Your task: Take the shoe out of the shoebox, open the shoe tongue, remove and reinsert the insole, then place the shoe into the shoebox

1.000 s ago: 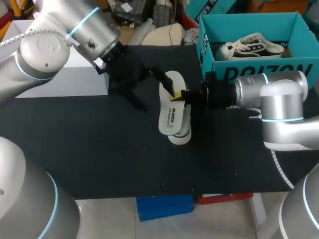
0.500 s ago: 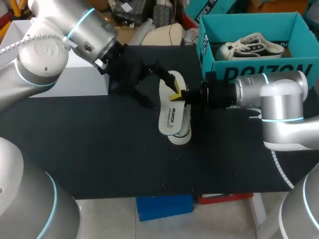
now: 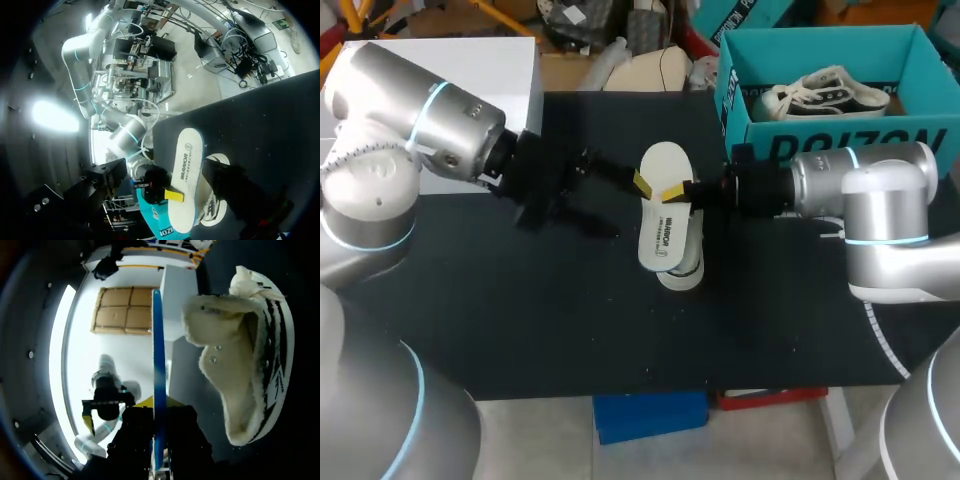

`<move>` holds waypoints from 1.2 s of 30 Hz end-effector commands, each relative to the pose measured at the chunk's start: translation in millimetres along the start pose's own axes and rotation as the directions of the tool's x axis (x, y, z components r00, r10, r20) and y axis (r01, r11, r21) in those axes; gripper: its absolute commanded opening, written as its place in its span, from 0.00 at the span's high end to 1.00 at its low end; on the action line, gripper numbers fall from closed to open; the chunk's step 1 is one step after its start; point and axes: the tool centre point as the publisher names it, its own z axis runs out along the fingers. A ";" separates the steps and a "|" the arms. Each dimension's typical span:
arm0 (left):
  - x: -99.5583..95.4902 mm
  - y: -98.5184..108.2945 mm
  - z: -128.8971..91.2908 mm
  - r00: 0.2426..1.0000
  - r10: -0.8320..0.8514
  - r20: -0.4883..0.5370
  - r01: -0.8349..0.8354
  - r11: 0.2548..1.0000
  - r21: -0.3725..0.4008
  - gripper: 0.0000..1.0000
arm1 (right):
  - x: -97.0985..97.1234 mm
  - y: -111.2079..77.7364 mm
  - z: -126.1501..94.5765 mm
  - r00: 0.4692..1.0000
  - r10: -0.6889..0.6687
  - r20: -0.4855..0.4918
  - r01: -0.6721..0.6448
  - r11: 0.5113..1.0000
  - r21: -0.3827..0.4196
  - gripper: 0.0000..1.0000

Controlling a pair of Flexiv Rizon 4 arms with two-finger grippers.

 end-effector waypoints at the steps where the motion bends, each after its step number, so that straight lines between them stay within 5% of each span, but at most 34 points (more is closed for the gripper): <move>1: 11.5 -6.3 -1.7 0.993 0.030 0.115 -0.022 0.998 -0.063 0.00 | 0.0 -0.4 1.2 1.000 0.001 0.002 -0.001 1.000 -0.003 1.00; 22: 18.0 -8.8 -0.8 0.996 0.046 0.078 -0.039 0.995 -0.092 0.00 | 0.0 -0.4 1.2 1.000 0.001 0.002 -0.001 1.000 -0.003 1.00; 28: 20.6 -13.1 -0.1 0.963 0.149 0.223 -0.128 0.986 -0.107 0.00 | 0.0 -0.4 1.2 1.000 0.001 0.002 -0.001 1.000 -0.003 1.00; 36: 34.9 -4.1 -2.2 0.935 0.215 0.283 -0.169 0.969 -0.179 0.00 | 0.0 -0.4 1.2 1.000 0.001 0.002 -0.001 1.000 -0.003 1.00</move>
